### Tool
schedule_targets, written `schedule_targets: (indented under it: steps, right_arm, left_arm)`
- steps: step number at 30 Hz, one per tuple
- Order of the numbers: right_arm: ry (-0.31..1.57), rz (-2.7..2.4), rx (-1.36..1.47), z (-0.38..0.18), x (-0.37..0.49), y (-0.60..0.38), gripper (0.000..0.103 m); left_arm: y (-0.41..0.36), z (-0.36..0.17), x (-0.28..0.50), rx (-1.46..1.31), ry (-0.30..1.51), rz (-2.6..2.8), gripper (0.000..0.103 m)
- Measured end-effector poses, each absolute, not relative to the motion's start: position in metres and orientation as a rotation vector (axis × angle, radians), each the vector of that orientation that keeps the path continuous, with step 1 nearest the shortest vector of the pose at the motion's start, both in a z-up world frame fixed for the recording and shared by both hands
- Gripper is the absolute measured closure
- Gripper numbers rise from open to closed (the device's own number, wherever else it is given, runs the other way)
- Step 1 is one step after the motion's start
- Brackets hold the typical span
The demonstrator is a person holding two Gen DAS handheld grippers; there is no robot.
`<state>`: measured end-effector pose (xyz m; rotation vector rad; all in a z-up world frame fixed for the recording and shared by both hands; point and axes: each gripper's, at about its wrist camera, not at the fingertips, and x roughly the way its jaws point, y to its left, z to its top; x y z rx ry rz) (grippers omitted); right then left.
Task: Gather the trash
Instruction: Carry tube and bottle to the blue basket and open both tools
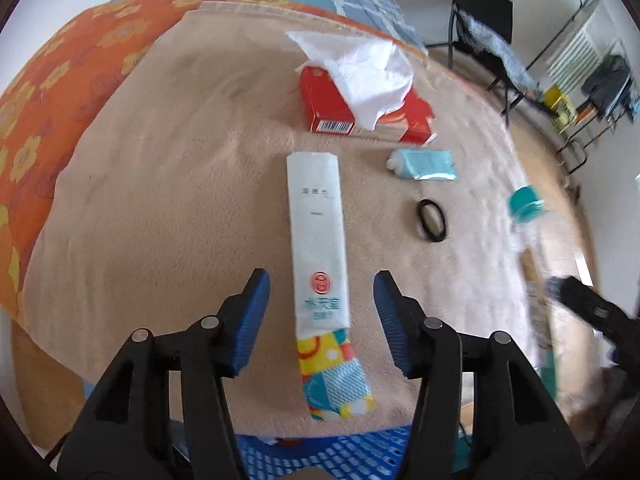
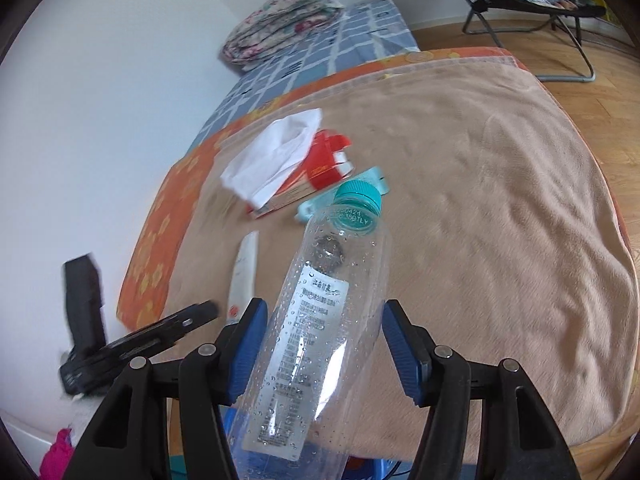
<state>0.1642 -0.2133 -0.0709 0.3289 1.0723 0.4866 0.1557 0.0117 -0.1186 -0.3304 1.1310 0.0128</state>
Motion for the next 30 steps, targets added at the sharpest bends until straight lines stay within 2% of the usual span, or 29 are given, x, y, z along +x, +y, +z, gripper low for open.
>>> schedule_targets:
  steps: [7, 10, 14, 15, 30]
  right_arm:
    - [1.022, 0.512, 0.260, -0.057, 0.141, -0.208, 0.041]
    - [1.015, 0.514, 0.239, -0.056, 0.135, -0.209, 0.041]
    - [1.011, 0.517, 0.230, -0.056, 0.128, -0.216, 0.041]
    - [1.011, 0.518, 0.228, -0.056, 0.126, -0.217, 0.041]
    - [0.967, 0.609, 0.164, -0.055, 0.072, -0.209, 0.041]
  left_arm:
    - [-0.007, -0.147, 0.174, -0.236, 1.200, 0.058, 0.049]
    - [-0.016, -0.151, 0.177, -0.179, 1.196, 0.071, 0.065]
    - [-0.015, -0.150, 0.177, -0.192, 1.178, 0.050, 0.082]
    - [-0.013, -0.148, 0.176, -0.202, 1.174, 0.045, 0.084]
    - [-0.015, -0.083, 0.088, -0.242, 1.036, -0.108, 0.085]
